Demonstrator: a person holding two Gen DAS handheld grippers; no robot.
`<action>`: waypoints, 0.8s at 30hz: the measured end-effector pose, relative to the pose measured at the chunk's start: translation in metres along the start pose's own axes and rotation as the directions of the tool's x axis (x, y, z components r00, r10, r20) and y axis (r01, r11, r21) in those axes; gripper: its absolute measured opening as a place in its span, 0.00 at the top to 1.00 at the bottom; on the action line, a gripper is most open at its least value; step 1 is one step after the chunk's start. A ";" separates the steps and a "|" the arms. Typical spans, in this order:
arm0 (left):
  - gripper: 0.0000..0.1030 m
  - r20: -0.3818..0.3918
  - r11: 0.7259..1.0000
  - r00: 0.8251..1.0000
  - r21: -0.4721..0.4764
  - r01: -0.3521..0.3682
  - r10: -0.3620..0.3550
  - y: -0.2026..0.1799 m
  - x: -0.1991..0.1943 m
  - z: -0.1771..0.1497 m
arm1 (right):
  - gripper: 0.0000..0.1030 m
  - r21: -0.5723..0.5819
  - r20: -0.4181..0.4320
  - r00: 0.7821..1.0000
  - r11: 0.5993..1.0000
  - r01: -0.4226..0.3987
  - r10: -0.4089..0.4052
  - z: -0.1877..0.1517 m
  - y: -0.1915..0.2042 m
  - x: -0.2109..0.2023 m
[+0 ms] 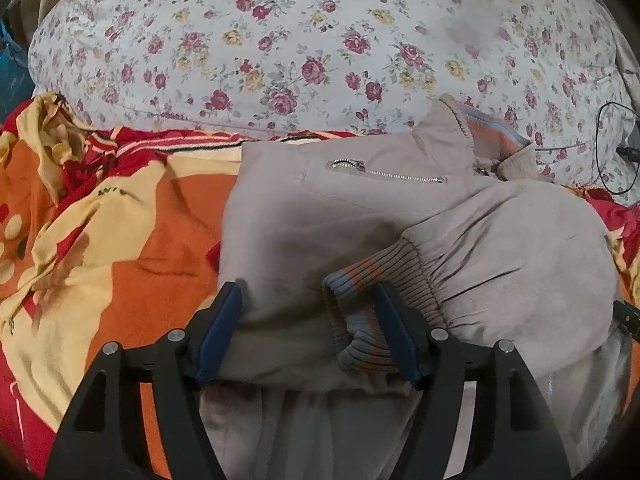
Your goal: Fold large clothes
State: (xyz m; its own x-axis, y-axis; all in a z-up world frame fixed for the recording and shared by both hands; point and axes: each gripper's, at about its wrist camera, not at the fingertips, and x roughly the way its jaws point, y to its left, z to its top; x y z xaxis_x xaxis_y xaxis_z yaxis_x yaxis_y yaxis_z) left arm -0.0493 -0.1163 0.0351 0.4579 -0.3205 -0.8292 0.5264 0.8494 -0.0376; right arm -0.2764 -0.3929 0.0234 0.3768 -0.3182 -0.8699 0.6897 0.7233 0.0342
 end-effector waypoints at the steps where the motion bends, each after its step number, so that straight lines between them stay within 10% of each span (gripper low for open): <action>1: 0.33 -0.006 1.000 1.000 -0.015 0.008 -0.008 0.004 -0.005 -0.002 | 0.48 0.009 -0.006 1.000 1.000 0.002 -0.001 0.000 -0.003 -0.007; 14: 0.24 -0.080 0.993 0.991 -0.063 0.104 -0.108 0.056 -0.083 -0.077 | 0.24 0.056 -0.083 0.978 0.981 -0.188 0.192 -0.076 -0.031 -0.063; 16: 0.24 -0.105 0.993 0.989 -0.069 0.098 -0.105 0.064 -0.088 -0.095 | 0.36 0.055 -0.117 0.974 0.981 -0.187 0.192 -0.087 -0.026 -0.052; 18: 0.24 -0.123 0.991 0.986 -0.082 0.104 -0.114 0.071 -0.094 -0.110 | 0.96 -0.019 -0.082 0.985 0.988 -0.153 0.151 -0.096 -0.014 -0.060; 24: 0.24 -0.153 0.991 0.980 -0.076 0.115 -0.125 0.081 -0.114 -0.148 | 1.00 0.002 -0.032 0.997 0.997 -0.074 0.074 -0.101 -0.033 -0.086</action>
State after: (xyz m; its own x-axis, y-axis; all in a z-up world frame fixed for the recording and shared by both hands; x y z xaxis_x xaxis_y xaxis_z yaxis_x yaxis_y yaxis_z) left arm -0.1650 0.0506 0.0437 0.2731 -0.3561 -0.8936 0.5193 0.8365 -0.1747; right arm -0.3941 -0.3280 0.0473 0.4063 -0.2441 -0.8805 0.6612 0.7437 0.0989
